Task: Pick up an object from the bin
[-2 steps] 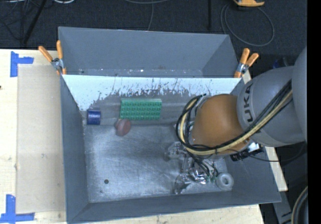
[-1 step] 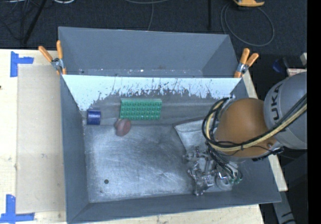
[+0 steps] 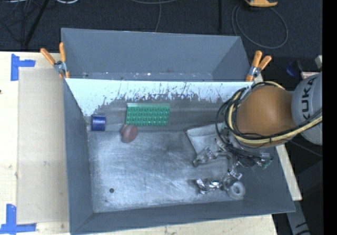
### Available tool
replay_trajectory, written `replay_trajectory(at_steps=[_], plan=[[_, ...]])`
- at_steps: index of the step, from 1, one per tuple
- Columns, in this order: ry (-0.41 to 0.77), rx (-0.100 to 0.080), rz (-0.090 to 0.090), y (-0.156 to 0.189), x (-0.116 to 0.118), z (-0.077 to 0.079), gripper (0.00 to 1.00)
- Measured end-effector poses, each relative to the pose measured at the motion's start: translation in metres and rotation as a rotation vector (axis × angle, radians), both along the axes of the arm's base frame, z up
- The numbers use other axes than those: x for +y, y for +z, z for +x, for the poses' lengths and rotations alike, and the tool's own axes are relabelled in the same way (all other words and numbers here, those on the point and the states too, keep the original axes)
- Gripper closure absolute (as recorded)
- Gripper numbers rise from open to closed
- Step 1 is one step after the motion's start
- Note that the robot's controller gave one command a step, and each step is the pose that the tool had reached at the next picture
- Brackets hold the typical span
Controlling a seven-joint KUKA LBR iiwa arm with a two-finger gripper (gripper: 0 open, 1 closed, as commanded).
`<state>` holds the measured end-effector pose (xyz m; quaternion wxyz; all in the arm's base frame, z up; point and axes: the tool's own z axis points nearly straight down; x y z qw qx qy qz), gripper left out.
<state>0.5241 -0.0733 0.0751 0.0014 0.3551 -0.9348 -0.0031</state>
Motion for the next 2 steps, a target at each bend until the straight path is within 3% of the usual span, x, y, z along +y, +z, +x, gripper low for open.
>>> replay_trajectory(at_steps=[1, 2], plan=[[-0.021, -0.003, -0.003, -0.0013, 0.0204, -0.0308, 0.00], [-0.027, -0.008, -0.002, -0.0003, 0.0192, -0.0286, 1.00]])
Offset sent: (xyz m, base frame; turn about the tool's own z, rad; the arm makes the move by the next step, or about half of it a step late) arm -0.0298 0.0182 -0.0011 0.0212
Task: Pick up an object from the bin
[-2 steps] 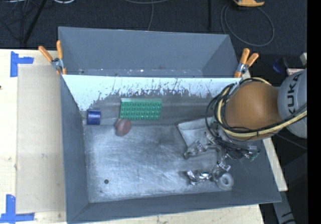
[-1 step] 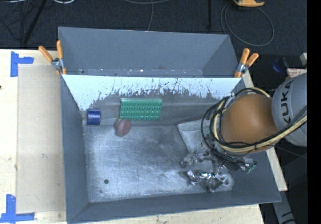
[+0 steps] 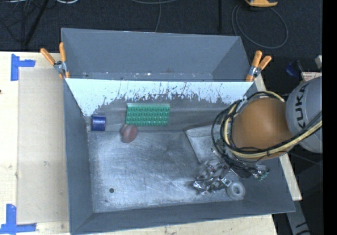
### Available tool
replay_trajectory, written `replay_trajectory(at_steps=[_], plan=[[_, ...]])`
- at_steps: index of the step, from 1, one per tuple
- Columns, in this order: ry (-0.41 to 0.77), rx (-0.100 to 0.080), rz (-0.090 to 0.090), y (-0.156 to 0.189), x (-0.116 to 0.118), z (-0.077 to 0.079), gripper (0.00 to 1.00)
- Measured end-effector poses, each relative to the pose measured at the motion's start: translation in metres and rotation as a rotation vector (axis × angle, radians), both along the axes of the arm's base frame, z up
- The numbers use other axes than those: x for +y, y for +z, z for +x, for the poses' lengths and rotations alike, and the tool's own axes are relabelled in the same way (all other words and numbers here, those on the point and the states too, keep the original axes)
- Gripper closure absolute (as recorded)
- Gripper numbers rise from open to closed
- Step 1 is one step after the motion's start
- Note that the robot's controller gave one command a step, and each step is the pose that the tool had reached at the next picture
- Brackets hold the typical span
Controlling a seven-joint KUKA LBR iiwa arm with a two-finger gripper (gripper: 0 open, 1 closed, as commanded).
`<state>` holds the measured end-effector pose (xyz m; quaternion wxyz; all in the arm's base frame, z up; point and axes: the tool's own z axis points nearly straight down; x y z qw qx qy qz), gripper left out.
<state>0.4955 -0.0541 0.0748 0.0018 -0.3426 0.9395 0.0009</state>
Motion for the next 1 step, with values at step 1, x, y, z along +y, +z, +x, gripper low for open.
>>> replay_trajectory(at_steps=[1], plan=[[0.238, -0.004, -0.005, 0.1844, -0.0401, -0.0159, 1.00]])
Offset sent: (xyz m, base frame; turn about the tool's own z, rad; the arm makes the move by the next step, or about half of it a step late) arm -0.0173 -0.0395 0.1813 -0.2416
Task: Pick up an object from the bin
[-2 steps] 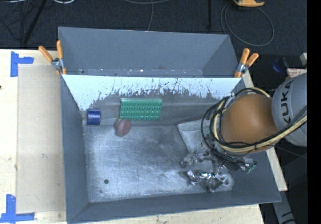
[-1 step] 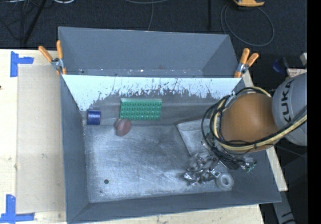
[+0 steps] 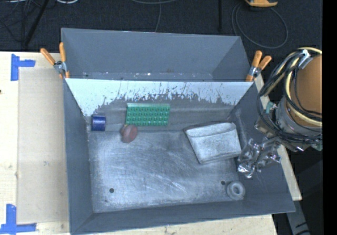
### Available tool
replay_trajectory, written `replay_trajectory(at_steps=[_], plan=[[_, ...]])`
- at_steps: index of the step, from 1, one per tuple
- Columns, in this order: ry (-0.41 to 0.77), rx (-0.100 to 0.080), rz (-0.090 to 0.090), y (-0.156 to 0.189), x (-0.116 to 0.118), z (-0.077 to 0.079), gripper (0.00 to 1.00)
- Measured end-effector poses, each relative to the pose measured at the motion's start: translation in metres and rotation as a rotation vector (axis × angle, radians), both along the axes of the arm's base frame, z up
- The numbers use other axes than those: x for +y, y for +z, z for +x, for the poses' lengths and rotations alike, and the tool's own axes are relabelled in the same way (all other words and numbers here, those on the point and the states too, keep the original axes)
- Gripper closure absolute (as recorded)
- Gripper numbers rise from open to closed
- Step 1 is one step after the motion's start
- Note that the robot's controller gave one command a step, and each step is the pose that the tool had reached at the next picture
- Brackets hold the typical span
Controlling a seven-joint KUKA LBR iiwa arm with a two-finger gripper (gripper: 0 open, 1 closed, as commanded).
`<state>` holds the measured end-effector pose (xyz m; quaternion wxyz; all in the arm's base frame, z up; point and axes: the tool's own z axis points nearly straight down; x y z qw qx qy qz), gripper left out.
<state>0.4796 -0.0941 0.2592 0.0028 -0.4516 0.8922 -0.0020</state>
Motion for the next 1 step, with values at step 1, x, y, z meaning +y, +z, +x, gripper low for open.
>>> replay_trajectory(at_steps=[1], plan=[[-0.002, 0.008, 0.003, -0.0040, 0.0007, -0.0011, 1.00]])
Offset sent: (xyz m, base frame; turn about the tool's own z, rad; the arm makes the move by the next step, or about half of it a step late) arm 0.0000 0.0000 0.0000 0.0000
